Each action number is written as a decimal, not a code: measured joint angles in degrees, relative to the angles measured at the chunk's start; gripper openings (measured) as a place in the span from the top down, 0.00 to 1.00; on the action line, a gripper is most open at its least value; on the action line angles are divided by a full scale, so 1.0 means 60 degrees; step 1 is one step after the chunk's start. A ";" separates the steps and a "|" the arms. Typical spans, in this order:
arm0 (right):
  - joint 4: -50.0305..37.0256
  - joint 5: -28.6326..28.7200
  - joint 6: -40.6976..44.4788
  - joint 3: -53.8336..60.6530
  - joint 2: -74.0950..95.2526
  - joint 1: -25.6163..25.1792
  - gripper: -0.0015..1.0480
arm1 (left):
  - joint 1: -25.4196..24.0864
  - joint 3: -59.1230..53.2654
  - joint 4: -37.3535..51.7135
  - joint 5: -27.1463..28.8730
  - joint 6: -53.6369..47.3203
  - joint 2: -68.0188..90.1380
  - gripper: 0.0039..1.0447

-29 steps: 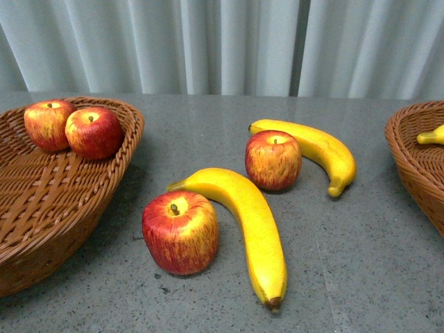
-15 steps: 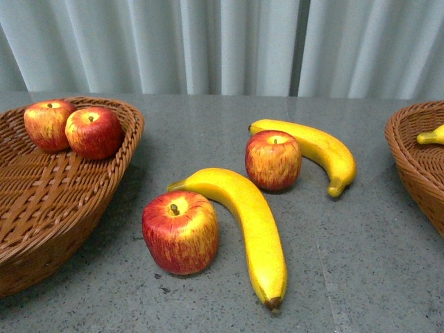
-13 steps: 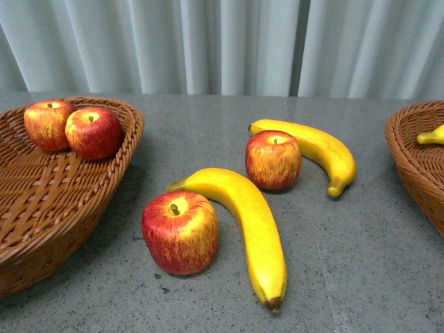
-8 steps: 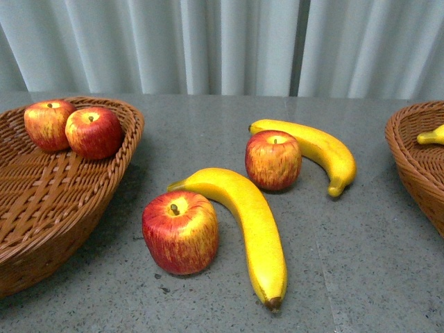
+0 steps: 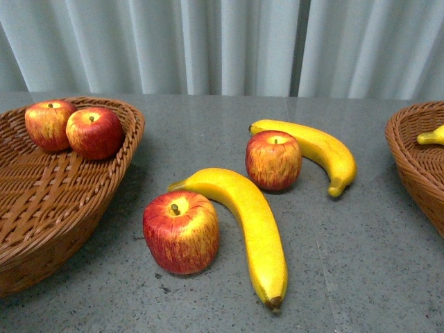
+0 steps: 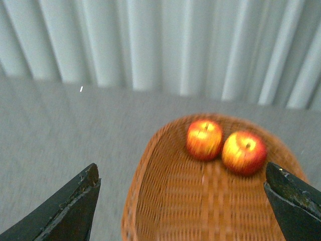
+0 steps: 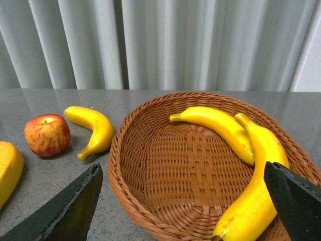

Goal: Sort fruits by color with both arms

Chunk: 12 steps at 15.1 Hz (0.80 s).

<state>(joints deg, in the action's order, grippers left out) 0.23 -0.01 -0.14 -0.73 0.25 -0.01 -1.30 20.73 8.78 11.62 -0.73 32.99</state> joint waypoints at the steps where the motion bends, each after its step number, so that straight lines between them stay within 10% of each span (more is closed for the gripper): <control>1: 0.0000 0.0000 0.0000 0.0000 0.0000 0.0000 0.06 | 0.0025 0.0273 0.0270 -0.0197 -0.0160 0.0339 0.06; 6: 0.0004 0.0000 -0.0004 0.0000 0.0000 0.0000 0.06 | 0.2233 0.4226 -0.1486 -0.4095 -0.1931 0.5905 0.06; 12: 0.0004 0.0000 0.0000 0.0000 0.0000 0.0000 0.06 | 0.3807 0.4419 -0.2503 -0.4889 -0.3810 0.7909 0.06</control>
<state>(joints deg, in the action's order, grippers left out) 0.25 -0.01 -0.14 -0.73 0.25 -0.01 21.54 47.24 -6.24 -17.72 -23.59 80.44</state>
